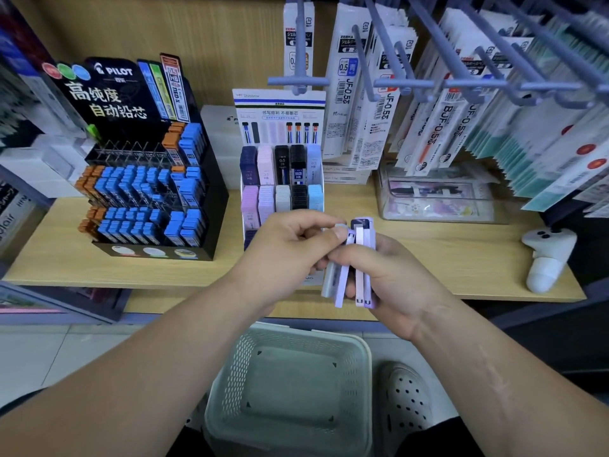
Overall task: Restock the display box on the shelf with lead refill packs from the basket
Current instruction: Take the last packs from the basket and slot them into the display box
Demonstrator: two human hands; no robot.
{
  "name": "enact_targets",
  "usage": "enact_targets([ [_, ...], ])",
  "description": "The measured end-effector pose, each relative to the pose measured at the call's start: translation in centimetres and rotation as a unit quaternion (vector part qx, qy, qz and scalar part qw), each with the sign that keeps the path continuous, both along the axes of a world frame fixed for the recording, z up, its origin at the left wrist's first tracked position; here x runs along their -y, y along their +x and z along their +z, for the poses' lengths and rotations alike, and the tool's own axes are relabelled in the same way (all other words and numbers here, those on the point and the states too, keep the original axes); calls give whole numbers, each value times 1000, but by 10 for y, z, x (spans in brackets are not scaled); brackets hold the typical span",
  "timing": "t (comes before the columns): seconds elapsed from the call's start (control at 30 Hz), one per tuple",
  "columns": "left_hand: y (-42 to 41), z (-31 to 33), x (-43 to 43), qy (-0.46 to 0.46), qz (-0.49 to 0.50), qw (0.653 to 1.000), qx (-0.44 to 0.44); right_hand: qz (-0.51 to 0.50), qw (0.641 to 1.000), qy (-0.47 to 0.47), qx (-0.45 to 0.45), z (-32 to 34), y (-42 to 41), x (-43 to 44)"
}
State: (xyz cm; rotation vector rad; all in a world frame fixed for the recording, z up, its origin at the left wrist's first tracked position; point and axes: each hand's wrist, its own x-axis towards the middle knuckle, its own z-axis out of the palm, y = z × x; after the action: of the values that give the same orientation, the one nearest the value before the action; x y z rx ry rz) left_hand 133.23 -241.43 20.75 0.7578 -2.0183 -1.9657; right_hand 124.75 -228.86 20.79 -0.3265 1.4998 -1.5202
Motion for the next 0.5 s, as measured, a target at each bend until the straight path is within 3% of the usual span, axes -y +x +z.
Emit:
enact_targets([
  [0.2, 2, -3, 5, 46, 23, 999, 13, 22, 1000, 15, -8, -3, -2, 1],
  [0.5, 5, -7, 12, 75, 63, 995, -7, -33, 998, 51, -15, -5, -2, 4],
])
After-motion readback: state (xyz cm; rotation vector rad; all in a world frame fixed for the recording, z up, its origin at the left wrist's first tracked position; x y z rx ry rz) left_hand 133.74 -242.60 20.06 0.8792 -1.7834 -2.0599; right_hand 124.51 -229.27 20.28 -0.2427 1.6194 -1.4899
